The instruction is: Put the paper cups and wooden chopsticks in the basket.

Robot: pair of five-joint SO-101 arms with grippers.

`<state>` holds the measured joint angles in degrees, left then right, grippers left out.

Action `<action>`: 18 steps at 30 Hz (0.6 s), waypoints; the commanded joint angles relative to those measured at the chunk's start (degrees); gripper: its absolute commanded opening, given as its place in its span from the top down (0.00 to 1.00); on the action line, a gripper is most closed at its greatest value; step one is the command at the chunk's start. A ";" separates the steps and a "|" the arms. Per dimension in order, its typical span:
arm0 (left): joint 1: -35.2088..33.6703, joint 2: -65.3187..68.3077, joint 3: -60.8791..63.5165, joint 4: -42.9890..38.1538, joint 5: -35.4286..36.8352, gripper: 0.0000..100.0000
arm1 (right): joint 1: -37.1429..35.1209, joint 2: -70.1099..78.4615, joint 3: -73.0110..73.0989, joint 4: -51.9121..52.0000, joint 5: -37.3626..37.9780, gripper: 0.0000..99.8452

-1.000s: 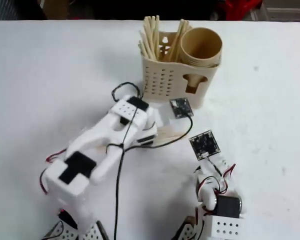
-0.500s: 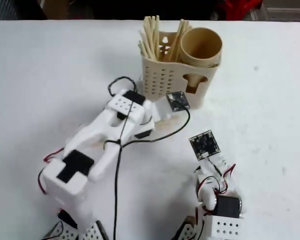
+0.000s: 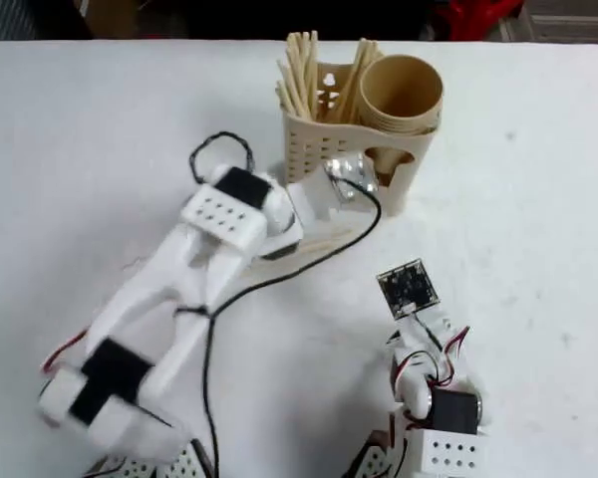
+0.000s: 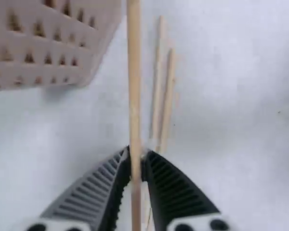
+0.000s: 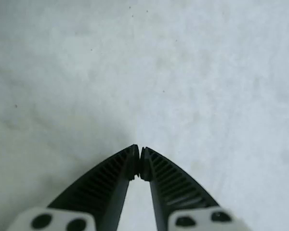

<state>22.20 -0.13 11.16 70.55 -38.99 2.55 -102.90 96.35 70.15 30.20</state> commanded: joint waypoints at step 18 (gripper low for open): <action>2.33 -11.91 -23.47 -44.22 28.92 0.95 | 0.31 -0.40 0.44 0.13 0.70 0.98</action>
<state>23.96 -18.24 -5.71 38.73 -14.02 2.55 -102.90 96.35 70.15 30.20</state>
